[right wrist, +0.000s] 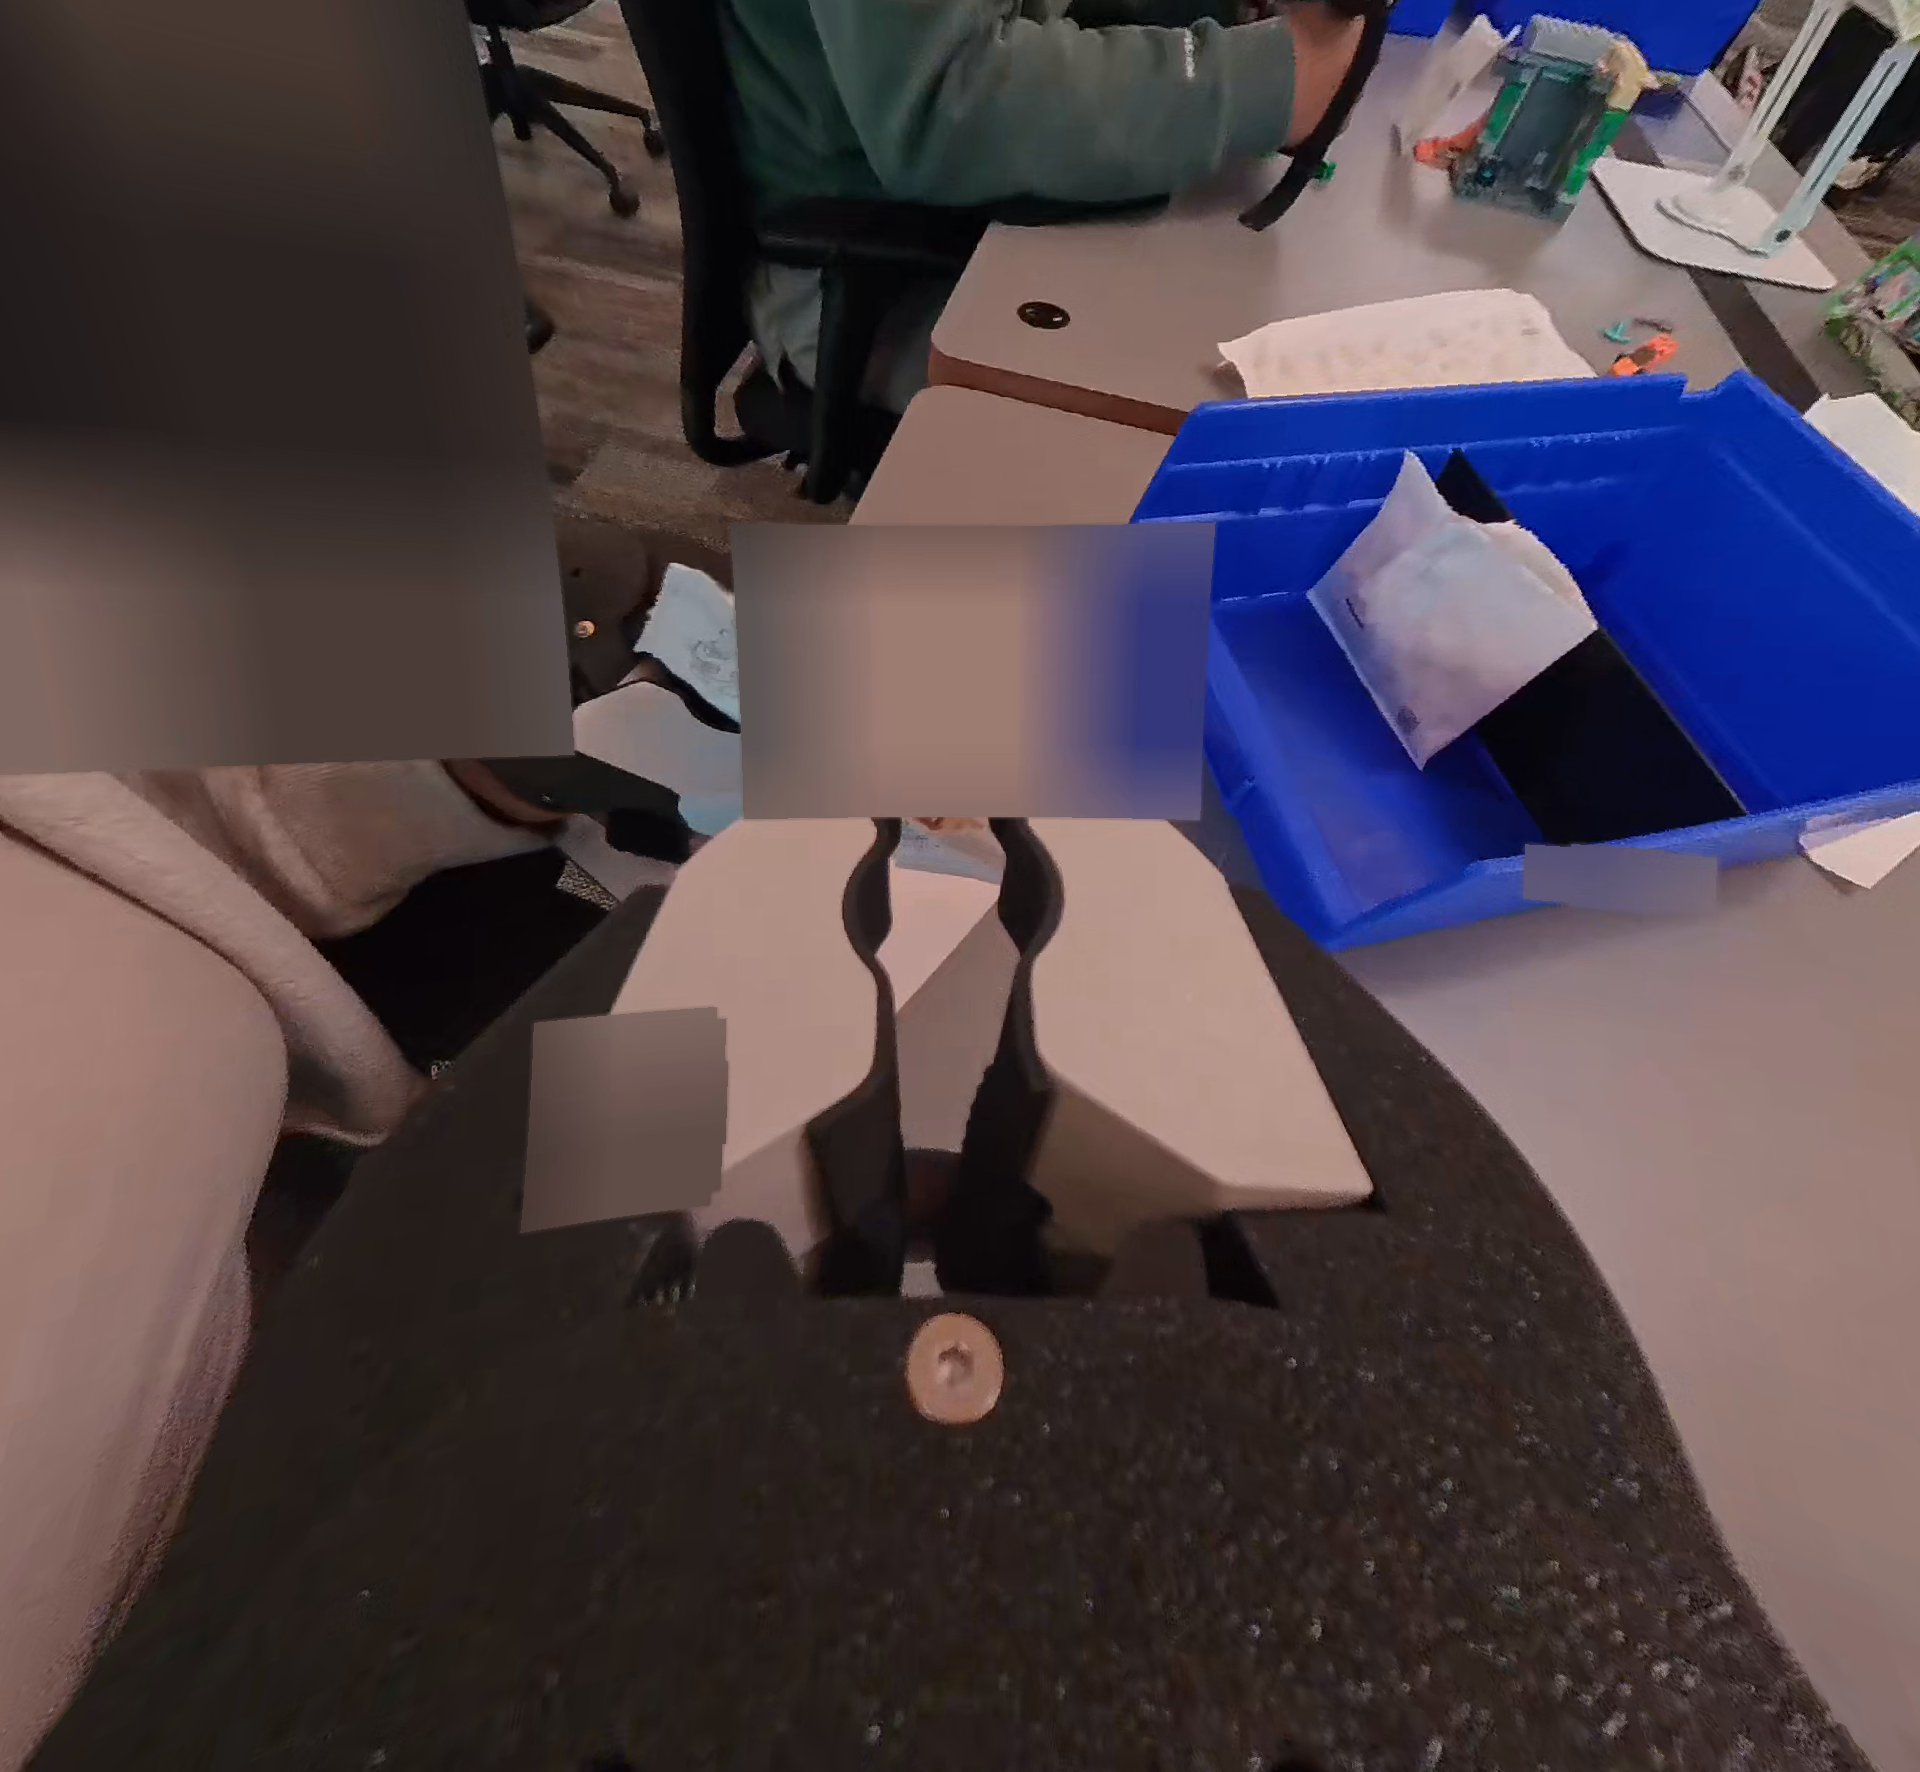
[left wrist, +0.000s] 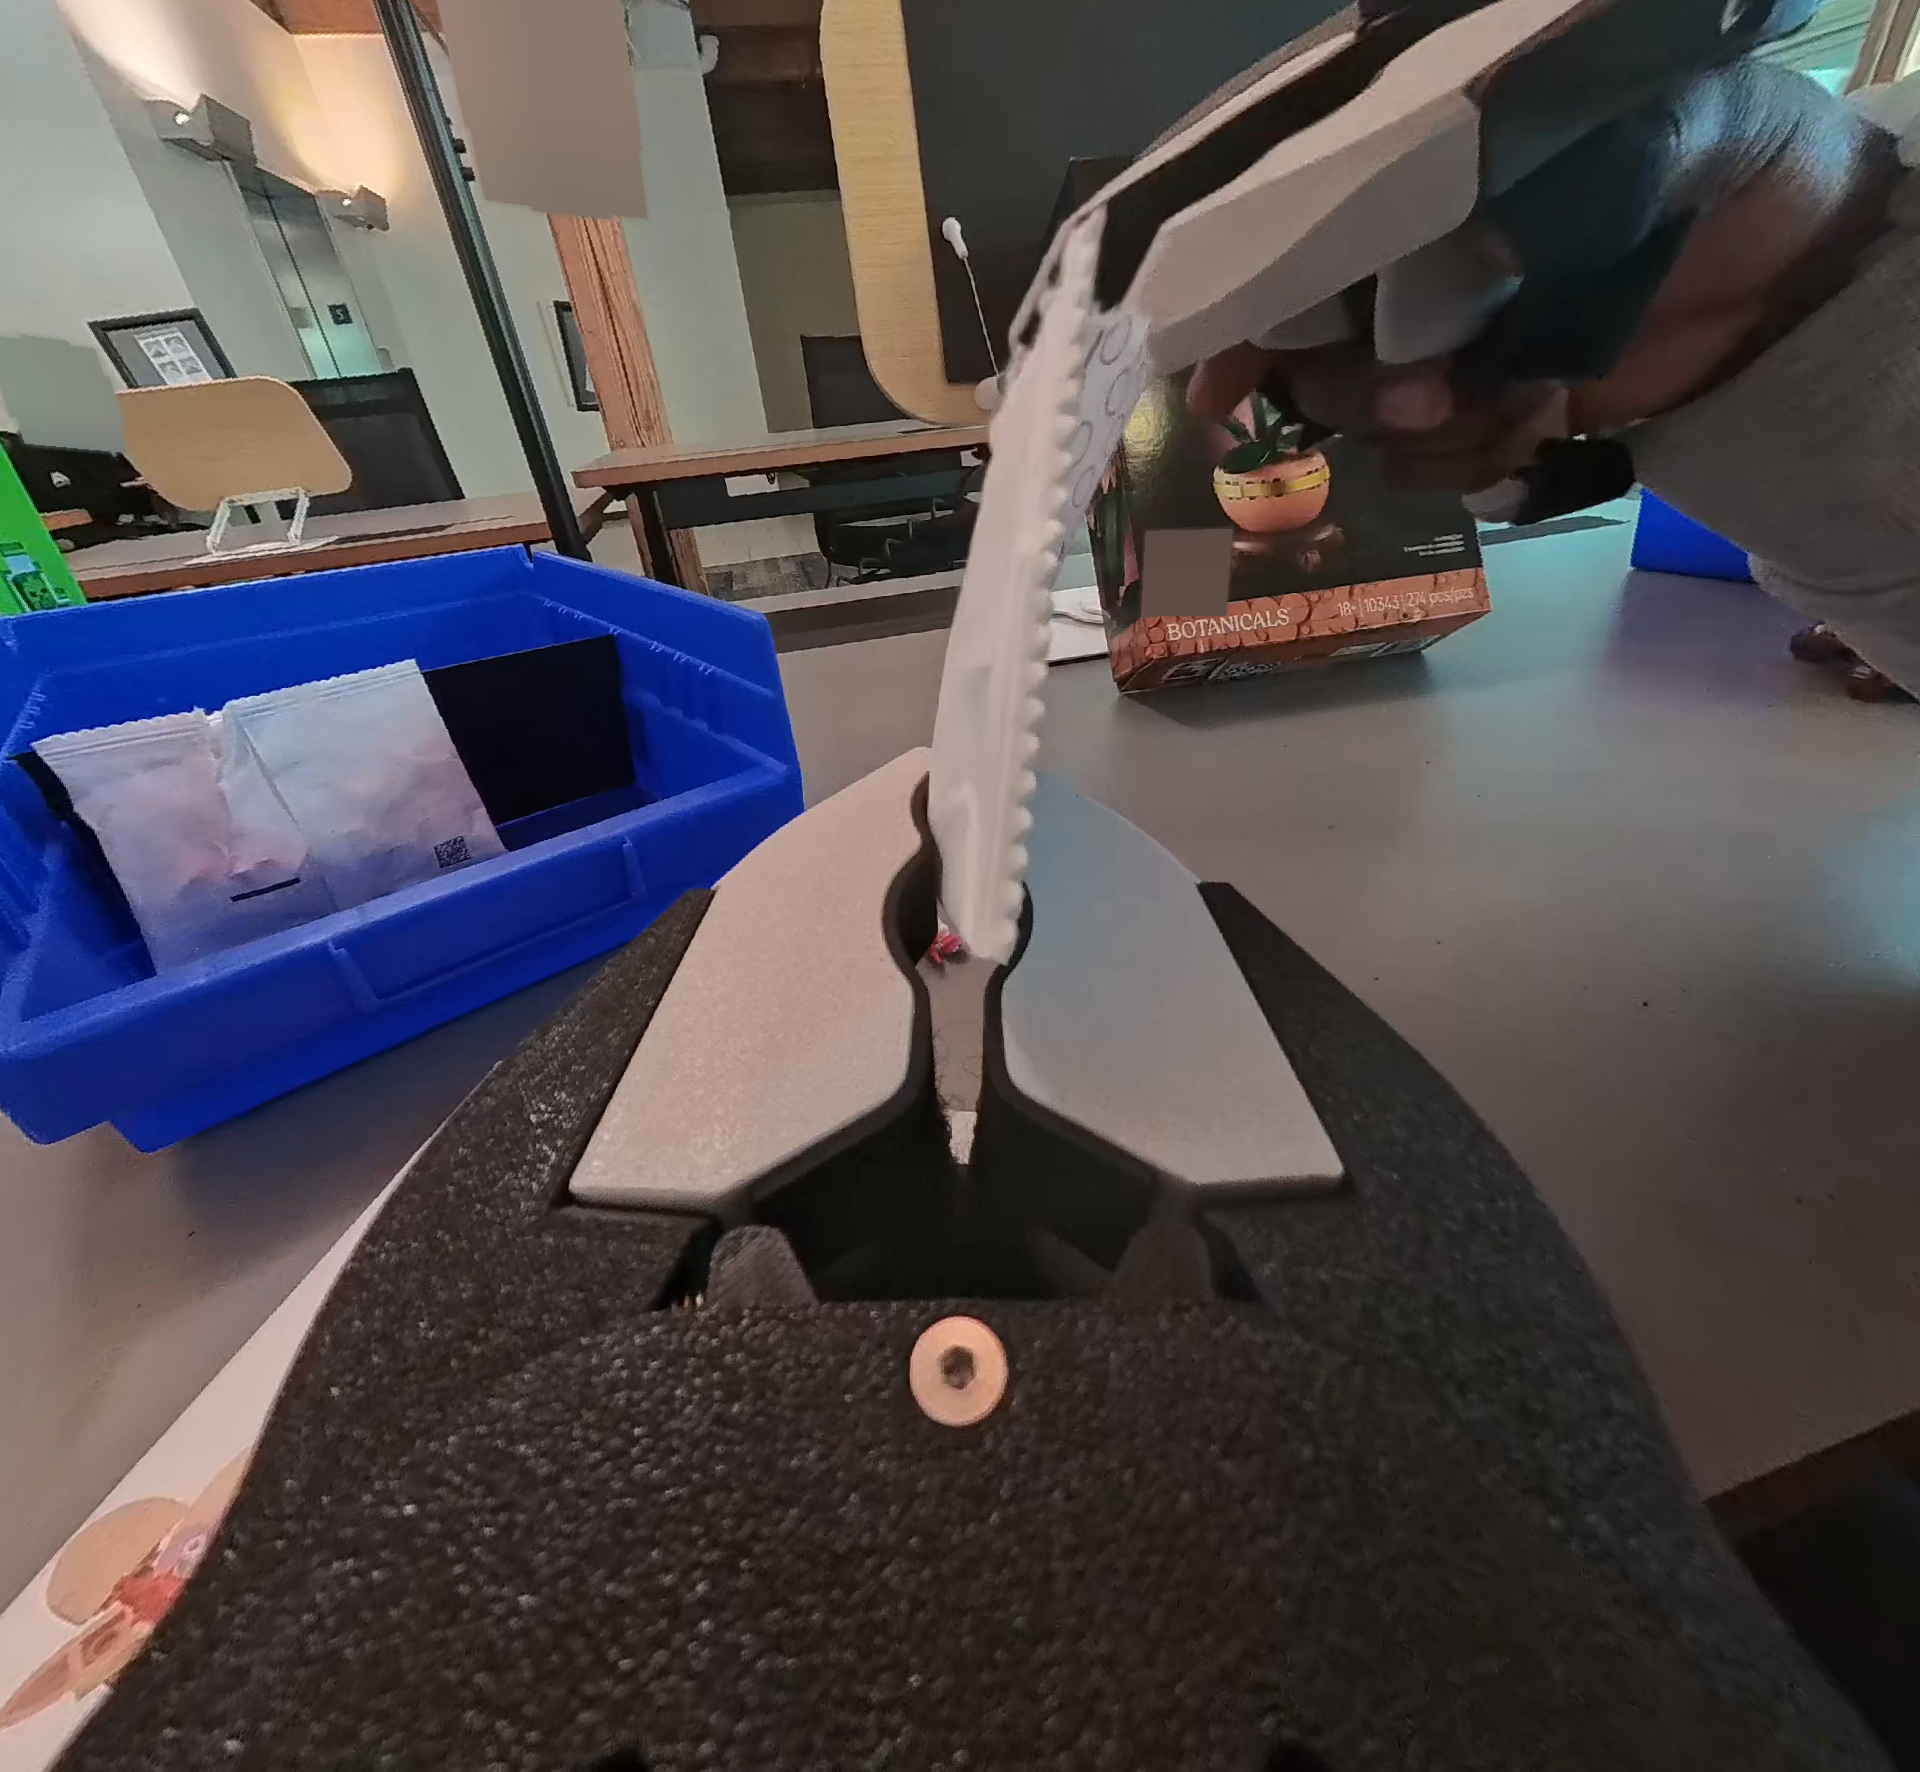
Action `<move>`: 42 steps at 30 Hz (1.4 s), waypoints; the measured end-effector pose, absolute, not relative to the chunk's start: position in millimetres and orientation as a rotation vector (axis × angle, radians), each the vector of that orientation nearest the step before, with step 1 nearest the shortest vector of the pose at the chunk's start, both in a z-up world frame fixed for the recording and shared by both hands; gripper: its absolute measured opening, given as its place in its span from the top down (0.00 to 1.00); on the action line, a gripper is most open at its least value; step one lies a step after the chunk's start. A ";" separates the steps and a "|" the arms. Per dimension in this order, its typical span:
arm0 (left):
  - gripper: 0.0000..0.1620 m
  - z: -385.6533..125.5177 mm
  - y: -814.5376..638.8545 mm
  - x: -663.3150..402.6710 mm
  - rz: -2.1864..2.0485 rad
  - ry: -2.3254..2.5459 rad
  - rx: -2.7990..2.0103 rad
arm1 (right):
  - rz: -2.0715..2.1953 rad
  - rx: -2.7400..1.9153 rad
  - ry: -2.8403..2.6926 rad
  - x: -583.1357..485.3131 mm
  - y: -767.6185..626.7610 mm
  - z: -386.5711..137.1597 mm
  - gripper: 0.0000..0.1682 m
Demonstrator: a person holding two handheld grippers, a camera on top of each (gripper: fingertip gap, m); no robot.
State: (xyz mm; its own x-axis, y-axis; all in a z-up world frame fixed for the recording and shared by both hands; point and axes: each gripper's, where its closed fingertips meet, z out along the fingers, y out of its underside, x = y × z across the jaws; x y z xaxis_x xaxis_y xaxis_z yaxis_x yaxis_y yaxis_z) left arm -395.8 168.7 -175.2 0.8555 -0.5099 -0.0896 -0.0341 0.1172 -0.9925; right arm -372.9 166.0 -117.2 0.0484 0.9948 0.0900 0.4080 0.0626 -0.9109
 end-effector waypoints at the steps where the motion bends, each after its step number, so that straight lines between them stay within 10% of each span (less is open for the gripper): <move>1: 0.99 -175.2 168.7 -395.3 -0.368 0.469 -1.423 | 0.881 -1.472 -1.484 -372.0 166.4 -115.8 0.91; 21: 0.99 -176.0 171.7 -395.3 -0.383 0.444 -1.422 | 0.562 -2.081 -1.107 -304.5 349.6 -282.9 0.90; 26: 0.99 -176.2 172.6 -395.5 -0.386 0.441 -1.423 | 0.595 -2.035 -1.082 -305.2 344.8 -267.6 0.95; 34: 0.99 -175.5 172.8 -396.6 -0.394 0.433 -1.422 | 1.117 -1.492 -1.312 -360.0 197.2 -104.7 0.95; 42: 0.99 -175.3 171.7 -394.8 -0.390 0.442 -1.420 | 0.919 -1.489 -1.466 -381.0 172.0 -116.3 0.86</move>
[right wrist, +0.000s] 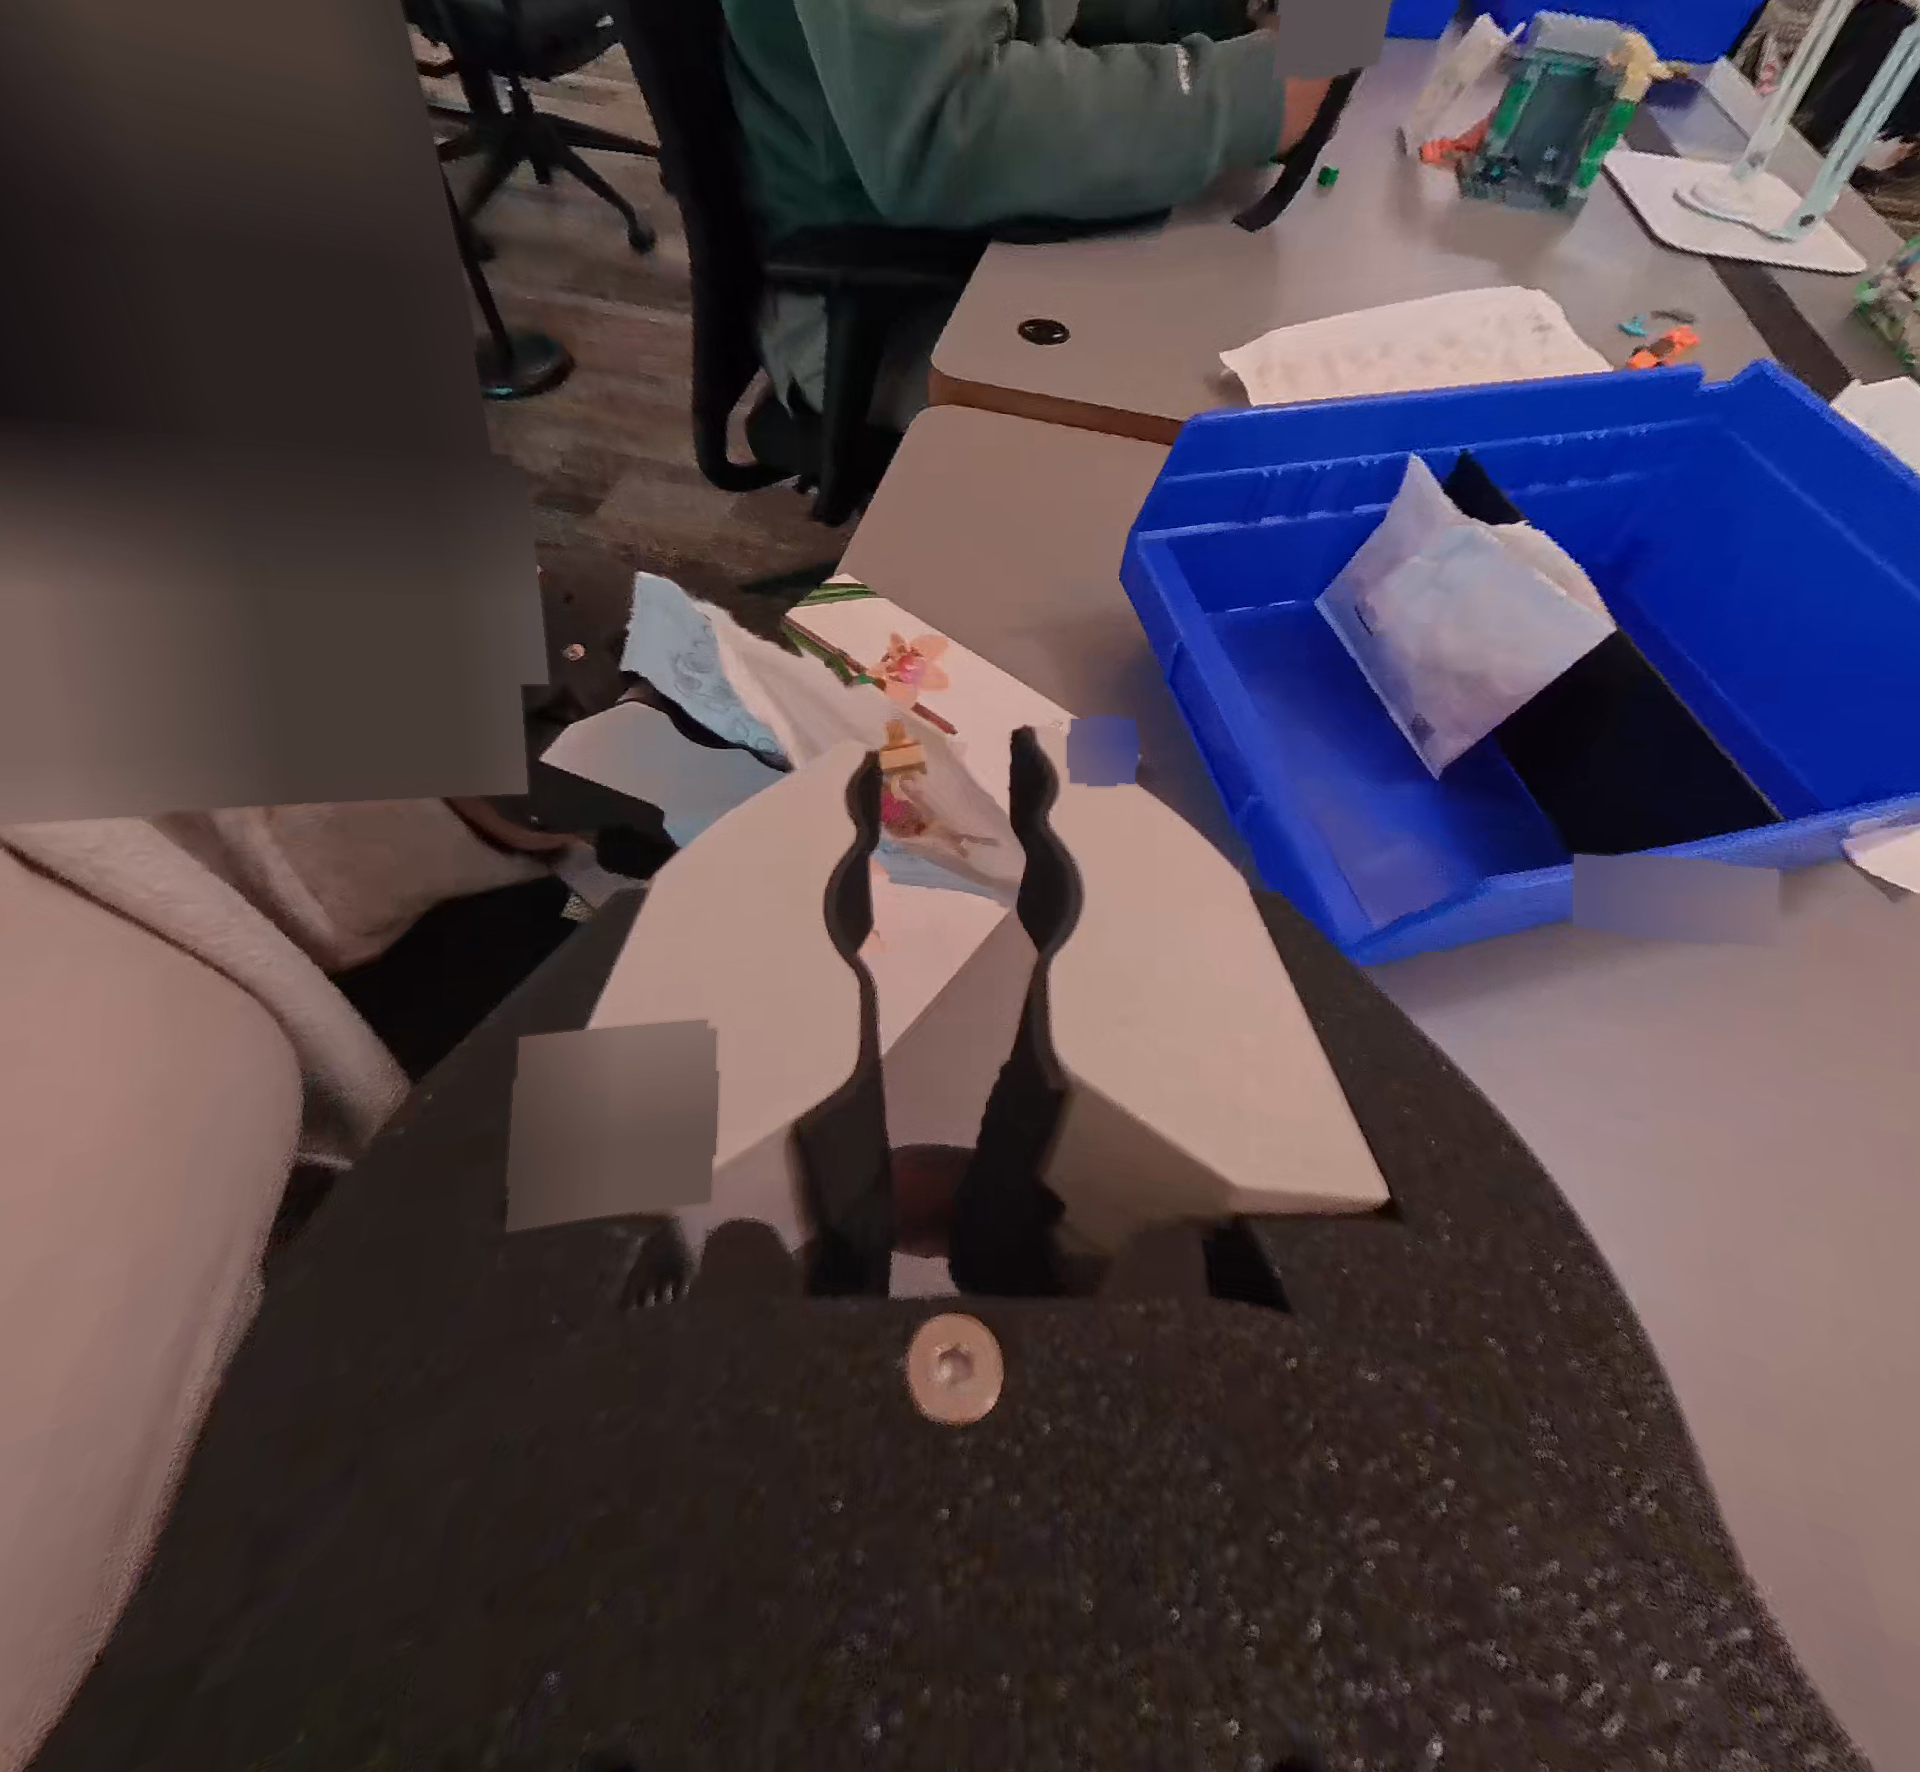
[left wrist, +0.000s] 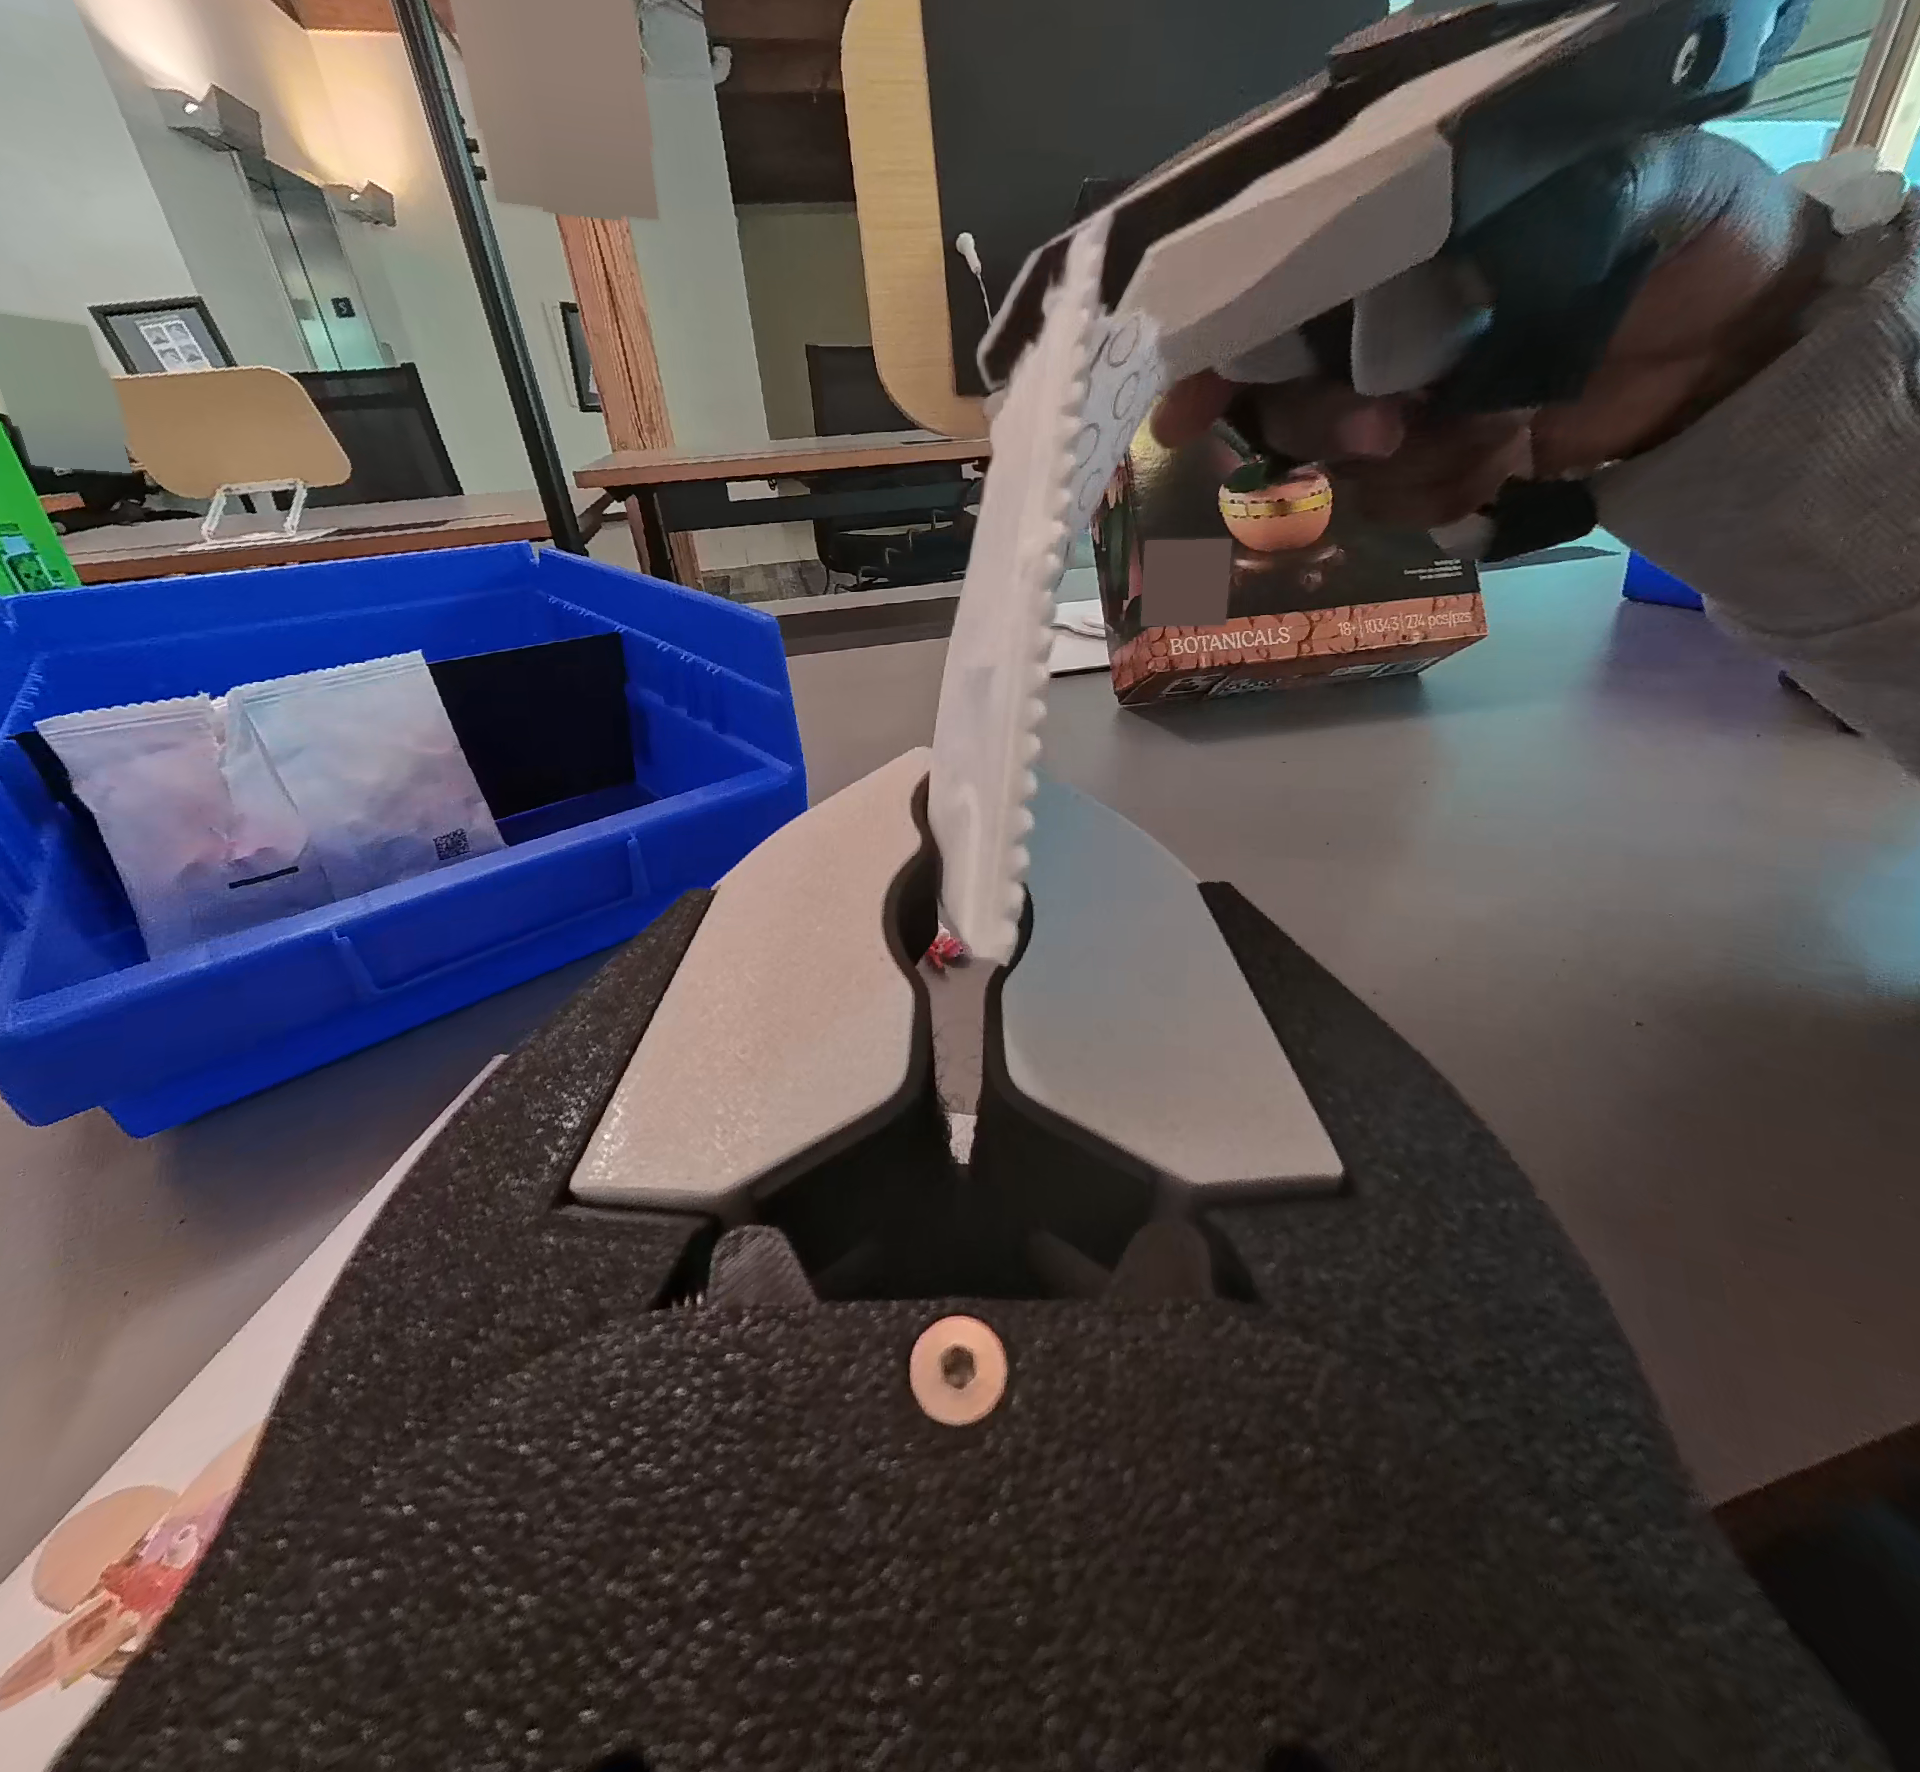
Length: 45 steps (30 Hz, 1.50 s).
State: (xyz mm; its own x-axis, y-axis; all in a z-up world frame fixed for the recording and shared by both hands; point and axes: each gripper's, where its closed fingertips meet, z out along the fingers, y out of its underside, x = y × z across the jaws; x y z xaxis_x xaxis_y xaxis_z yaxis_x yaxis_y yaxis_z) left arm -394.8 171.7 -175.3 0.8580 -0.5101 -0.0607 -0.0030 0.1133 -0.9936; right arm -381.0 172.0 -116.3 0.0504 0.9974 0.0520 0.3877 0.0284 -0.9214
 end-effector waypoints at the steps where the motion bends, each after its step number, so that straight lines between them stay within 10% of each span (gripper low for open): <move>1: 0.99 -175.2 171.5 -394.7 -0.390 0.442 -1.419 | 0.926 -1.477 -1.459 -380.6 171.0 -113.6 0.86; 9: 0.99 -173.2 171.5 -398.6 -0.405 0.408 -1.412 | 0.965 -1.471 -1.335 -358.1 199.4 -103.9 0.84; 16: 0.99 -170.5 171.2 -406.3 -0.419 0.363 -1.402 | 0.598 -1.919 -1.416 -324.3 270.1 -249.1 0.84; 23: 0.99 -170.0 170.9 -405.4 -0.419 0.365 -1.400 | 0.595 -1.997 -1.413 -335.5 281.1 -279.6 0.82; 45: 0.99 -170.8 171.2 -405.4 -0.425 0.363 -1.404 | 0.643 -1.944 -1.365 -324.3 283.2 -257.5 0.95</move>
